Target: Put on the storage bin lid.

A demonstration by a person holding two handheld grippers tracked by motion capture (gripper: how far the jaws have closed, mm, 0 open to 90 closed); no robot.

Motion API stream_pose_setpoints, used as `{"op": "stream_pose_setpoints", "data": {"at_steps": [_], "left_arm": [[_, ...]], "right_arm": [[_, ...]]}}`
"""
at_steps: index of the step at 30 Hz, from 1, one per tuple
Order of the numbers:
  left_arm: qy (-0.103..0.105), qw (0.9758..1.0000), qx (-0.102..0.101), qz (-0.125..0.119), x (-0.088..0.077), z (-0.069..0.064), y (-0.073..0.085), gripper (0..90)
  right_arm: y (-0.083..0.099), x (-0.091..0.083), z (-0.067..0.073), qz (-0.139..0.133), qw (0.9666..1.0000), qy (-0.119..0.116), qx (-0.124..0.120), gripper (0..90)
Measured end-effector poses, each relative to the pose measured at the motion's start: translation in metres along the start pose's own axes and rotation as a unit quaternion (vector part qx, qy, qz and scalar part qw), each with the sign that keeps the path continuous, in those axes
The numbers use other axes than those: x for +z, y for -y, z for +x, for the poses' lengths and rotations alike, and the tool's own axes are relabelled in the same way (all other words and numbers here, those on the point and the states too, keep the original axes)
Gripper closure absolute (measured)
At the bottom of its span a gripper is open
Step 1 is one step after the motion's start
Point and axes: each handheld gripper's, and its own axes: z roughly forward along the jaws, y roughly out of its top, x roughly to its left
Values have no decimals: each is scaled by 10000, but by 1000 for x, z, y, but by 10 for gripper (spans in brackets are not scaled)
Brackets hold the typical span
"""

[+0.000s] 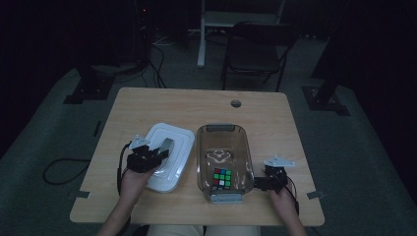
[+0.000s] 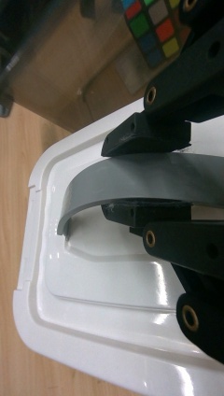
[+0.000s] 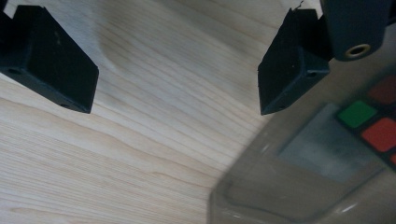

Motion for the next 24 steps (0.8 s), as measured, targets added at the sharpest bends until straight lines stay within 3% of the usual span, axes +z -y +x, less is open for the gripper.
{"op": "stream_pose_setpoints", "data": {"at_steps": [4,13,24], "left_arm": [[24,10000,79,24,-3,-2,-3,698],[69,10000,-25,-48,-16,3,-7,699],[119,9999,36,-120,-33,6,-18,699]], "right_arm": [[-1,0,4,-62,9999,-150,10,123],[-2,-1,9,-149,9994,-309,37,127],[-2,2,23,-59,9988,-398,-289,127]]}}
